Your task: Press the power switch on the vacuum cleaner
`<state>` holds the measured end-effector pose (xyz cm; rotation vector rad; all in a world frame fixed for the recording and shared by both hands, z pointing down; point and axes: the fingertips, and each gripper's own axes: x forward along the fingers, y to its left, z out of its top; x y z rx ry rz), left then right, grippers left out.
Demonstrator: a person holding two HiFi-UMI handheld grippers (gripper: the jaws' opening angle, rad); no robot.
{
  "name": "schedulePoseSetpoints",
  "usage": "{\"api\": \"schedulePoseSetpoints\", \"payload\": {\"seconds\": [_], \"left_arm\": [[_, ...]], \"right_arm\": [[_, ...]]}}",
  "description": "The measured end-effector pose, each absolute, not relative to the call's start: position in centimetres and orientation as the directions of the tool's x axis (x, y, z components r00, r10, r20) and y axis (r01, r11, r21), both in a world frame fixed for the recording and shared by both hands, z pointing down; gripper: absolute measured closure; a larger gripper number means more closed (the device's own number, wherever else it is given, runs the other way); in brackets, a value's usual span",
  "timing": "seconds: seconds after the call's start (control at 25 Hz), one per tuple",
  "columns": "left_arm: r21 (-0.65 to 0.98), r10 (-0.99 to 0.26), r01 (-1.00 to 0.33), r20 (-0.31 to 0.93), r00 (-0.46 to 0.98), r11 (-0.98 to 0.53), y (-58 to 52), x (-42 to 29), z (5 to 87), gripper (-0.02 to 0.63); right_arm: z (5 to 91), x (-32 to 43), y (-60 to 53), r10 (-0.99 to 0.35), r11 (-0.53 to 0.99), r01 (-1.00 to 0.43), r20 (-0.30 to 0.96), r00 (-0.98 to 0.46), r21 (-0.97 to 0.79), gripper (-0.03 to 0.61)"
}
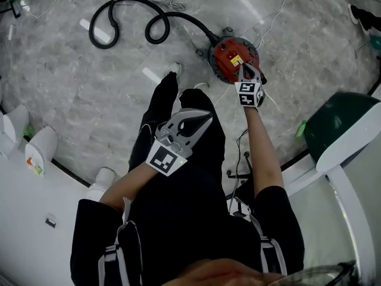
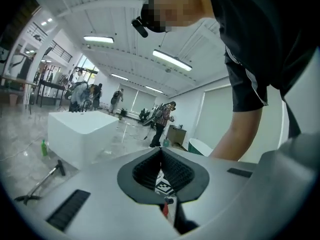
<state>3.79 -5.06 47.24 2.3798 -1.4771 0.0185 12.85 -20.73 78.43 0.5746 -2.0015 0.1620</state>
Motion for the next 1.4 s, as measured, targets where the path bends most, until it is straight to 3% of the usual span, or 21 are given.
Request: {"api": "schedulePoseSetpoints", "payload": {"seconds": [0.48,1.4], "left_arm": [[0.407,-0.880,-0.872,0.262,0.396,-0.271,-6.5,3.0,52.7,0.595],[0.403,-0.893,-0.887,0.277,0.355,-0.228,-5.9,1.6,57.3,0.595]], "right_arm": [[87.5,14.8,-21.9,-0.240,0.898,-0.431,0.917,-0.318,0.086,0.561],[101.7,15.1,-21.9,-0.106,0.936,-0.350,0.981,-0.161,0.044,0.561]]}}
